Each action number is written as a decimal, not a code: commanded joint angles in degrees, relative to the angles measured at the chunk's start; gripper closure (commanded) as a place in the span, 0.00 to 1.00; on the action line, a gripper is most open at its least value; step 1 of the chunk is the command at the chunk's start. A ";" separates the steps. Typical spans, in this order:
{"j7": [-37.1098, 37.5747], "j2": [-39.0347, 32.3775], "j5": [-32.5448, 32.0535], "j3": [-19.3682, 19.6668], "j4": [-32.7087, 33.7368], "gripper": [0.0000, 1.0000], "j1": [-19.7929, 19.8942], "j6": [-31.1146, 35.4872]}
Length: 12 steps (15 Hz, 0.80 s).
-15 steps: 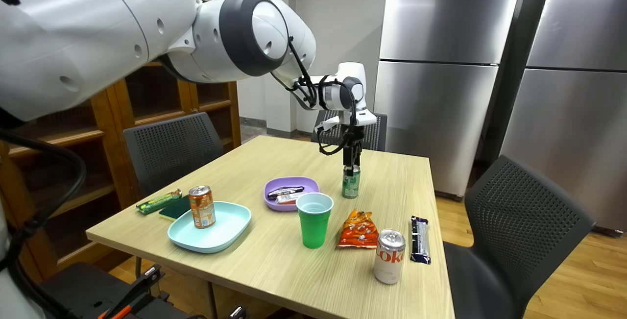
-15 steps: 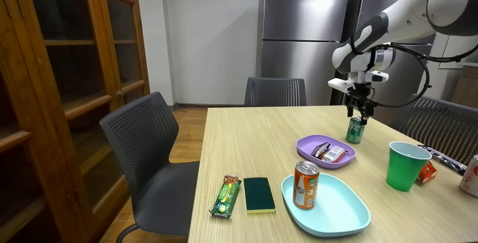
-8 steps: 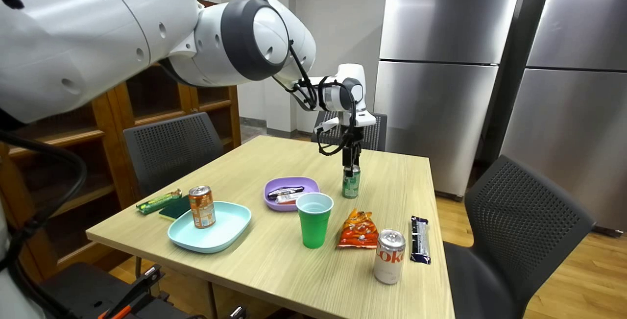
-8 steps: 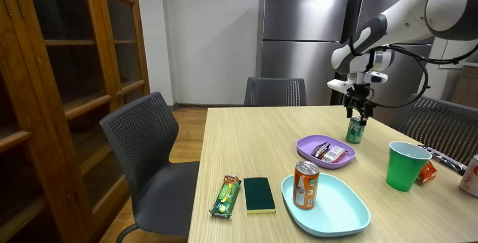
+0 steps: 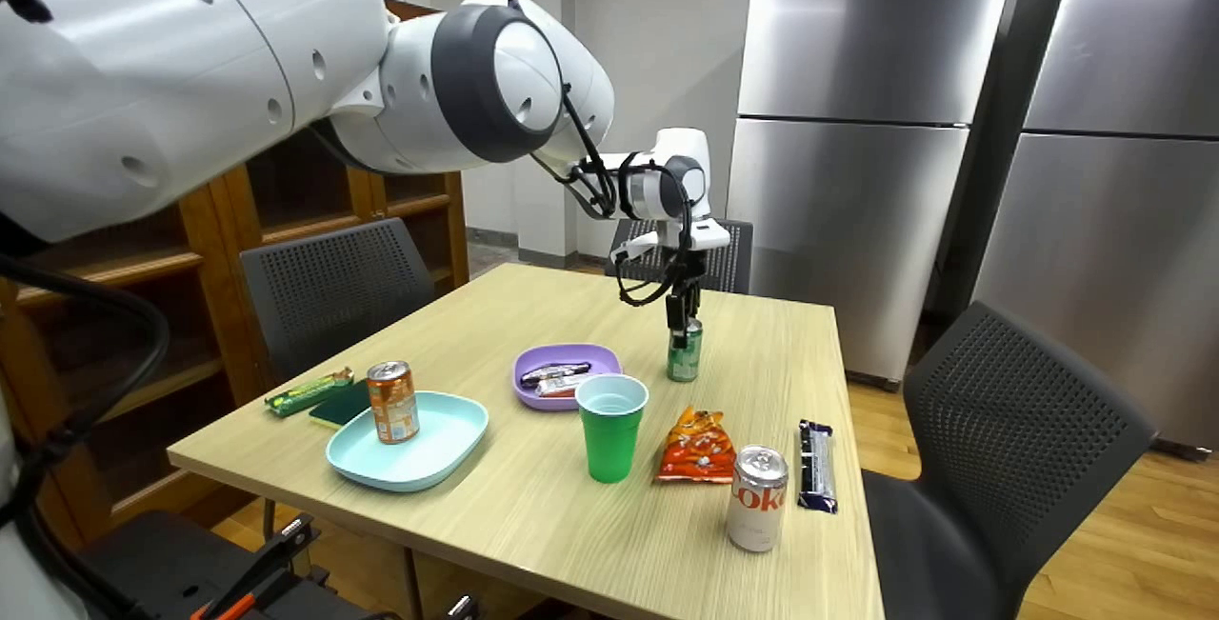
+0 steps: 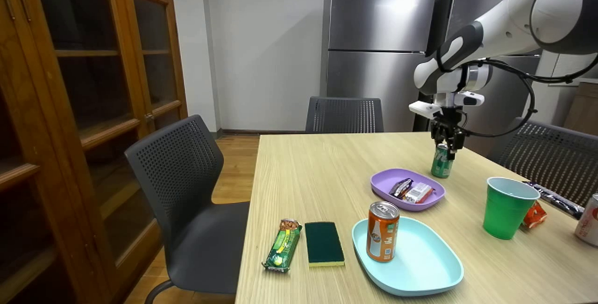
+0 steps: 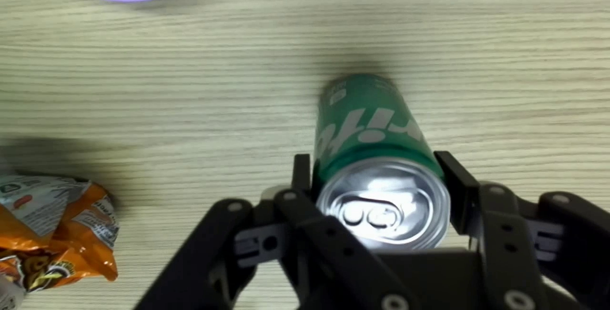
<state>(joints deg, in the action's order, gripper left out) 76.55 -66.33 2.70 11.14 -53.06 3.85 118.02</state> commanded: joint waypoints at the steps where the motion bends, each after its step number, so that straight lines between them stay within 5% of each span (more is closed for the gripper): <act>1: 0.70 -0.96 0.30 -0.73 2.89 0.61 0.75 -1.97; 12: -1.02 3.51 -0.19 -0.04 -1.58 0.61 -0.56 -0.58</act>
<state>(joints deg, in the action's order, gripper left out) 76.32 -65.85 2.66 11.14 -53.00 3.67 118.17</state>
